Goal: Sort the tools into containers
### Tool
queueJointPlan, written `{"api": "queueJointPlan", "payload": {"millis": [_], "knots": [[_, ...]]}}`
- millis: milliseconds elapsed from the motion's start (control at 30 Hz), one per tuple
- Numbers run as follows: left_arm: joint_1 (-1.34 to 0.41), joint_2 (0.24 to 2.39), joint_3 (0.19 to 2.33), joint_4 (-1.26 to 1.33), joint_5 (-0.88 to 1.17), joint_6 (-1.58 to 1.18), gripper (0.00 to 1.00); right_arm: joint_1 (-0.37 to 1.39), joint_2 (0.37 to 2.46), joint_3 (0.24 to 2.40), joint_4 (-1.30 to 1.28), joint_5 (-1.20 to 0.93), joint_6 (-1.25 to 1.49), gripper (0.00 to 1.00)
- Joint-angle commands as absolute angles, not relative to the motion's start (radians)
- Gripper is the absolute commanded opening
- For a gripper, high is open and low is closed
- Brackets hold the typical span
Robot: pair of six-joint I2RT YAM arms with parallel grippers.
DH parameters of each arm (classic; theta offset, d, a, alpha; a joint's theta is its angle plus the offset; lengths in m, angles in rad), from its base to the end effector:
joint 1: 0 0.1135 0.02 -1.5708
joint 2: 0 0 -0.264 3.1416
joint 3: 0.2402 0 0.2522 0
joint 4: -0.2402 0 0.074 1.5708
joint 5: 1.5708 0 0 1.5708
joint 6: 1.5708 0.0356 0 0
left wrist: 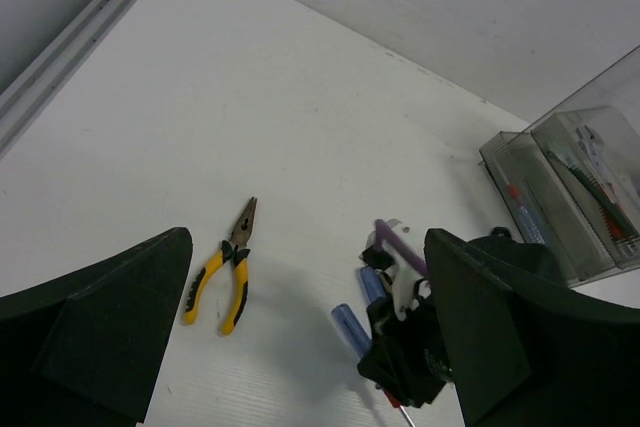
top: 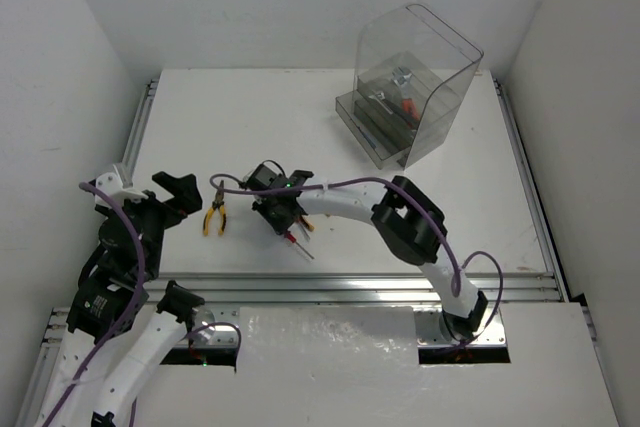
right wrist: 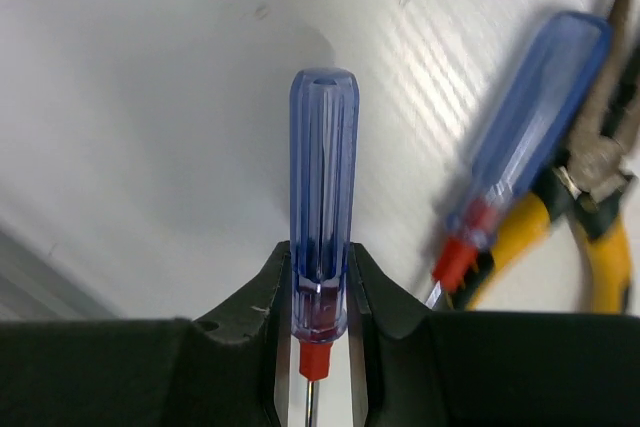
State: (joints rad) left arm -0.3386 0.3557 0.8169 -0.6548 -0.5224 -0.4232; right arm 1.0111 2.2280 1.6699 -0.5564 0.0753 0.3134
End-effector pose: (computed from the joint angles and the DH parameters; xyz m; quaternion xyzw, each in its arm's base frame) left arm 0.0701 -0.0059 0.3480 -0.1955 0.7383 -0.0431 0.6440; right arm 0.2513 0.3961 0.1454 -0.3247 0.9177 0.1101 0.2008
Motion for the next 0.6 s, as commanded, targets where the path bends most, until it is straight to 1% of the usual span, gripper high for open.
{"api": "queueJointPlan", "payload": {"millis": [0, 67, 167, 200, 300, 400, 500, 533, 567], "knots": [[-0.333, 0.344, 0.813, -0.617, -0.523, -0.413, 1.00, 0.994, 1.999, 1.680, -0.532, 0.077, 0.261, 0.08], [-0.333, 0.342, 0.811, -0.615, -0.523, -0.414, 1.00, 0.956, 1.915, 1.686, -0.580, 0.126, 0.210, 0.08], [-0.333, 0.342, 0.813, -0.614, -0.522, -0.413, 1.00, 0.838, 1.847, 1.698, -0.640, 0.193, 0.142, 0.09], [-0.333, 0.344, 0.811, -0.614, -0.519, -0.413, 1.00, 0.771, 1.838, 1.704, -0.647, 0.207, 0.120, 0.09], [-0.333, 0.351, 0.811, -0.614, -0.518, -0.413, 1.00, 0.645, 1.841, 1.773, -0.705, 0.242, 0.040, 0.10], [-0.333, 0.357, 0.811, -0.614, -0.517, -0.413, 1.00, 0.548, 1.879, 1.862, -0.727, 0.247, -0.038, 0.13], [-0.333, 0.360, 0.811, -0.614, -0.517, -0.413, 1.00, 0.471, 1.942, 1.969, -0.762, 0.203, -0.070, 0.24], [-0.333, 0.362, 0.811, -0.614, -0.515, -0.413, 1.00, 0.459, 1.959, 2.023, -0.768, 0.202, -0.083, 0.31], [-0.333, 0.364, 0.811, -0.614, -0.514, -0.411, 1.00, 0.448, 1.976, 2.045, -0.779, 0.204, -0.092, 0.40]]}}
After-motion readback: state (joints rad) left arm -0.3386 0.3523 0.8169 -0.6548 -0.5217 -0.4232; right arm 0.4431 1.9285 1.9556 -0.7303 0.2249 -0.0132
